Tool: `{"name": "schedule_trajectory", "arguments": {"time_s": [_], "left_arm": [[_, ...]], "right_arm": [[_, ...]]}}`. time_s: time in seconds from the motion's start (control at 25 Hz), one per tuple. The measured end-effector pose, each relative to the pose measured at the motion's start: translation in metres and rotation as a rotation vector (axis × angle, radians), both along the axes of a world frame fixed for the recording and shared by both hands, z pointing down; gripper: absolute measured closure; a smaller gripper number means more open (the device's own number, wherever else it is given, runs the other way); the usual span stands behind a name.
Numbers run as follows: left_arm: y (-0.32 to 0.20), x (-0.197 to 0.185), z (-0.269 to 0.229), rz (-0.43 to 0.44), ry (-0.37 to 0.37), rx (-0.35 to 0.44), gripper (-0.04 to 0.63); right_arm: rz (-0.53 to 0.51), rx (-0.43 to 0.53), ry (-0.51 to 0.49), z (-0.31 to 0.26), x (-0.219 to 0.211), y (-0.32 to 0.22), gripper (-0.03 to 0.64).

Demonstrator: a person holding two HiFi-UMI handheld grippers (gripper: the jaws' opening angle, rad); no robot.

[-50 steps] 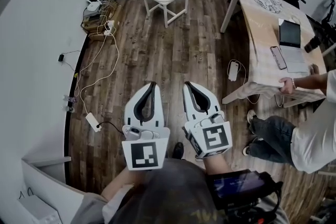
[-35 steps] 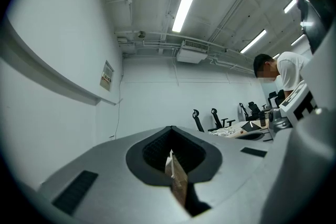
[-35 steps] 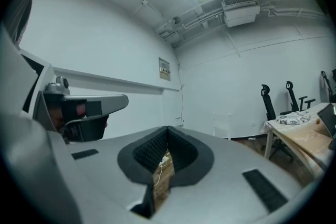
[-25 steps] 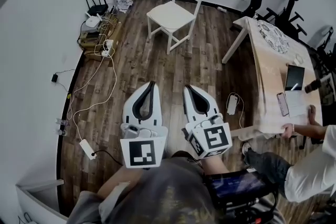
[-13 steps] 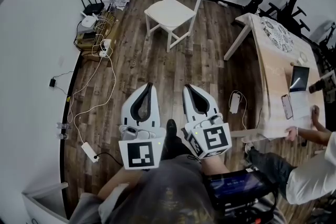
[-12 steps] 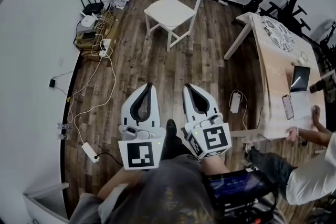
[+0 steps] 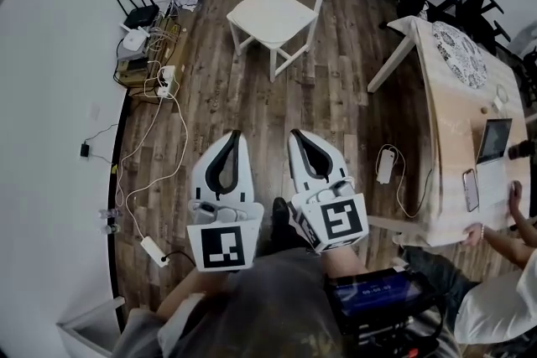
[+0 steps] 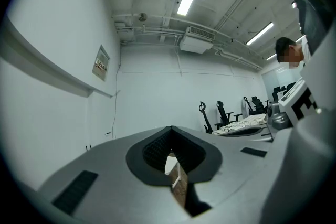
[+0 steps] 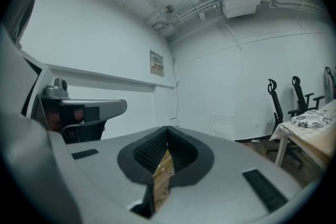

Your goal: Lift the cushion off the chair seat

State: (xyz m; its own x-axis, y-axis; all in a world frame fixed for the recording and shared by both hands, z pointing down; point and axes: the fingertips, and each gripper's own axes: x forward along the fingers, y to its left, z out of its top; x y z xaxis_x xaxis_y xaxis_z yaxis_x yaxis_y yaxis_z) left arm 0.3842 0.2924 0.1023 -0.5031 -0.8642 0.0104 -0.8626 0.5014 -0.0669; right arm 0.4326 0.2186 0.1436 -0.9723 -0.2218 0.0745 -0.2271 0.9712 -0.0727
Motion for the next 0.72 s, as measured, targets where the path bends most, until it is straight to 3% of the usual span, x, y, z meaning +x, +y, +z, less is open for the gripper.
{"name": "schedule_trajectory", "arguments": {"time_s": [0.4,0.72], "left_arm": [[-0.081,-0.048,0.004,-0.002,-0.015,-0.014,0.589],[-0.102,-0.078,-0.001,-0.057,-0.017,-0.004,0.589]], "right_arm": [[-0.031,-0.017,-0.015,0.005,-0.054,-0.073,0.609],[-0.057,-0.012,-0.013,0.004,-0.085,-0.107,0.609]]}}
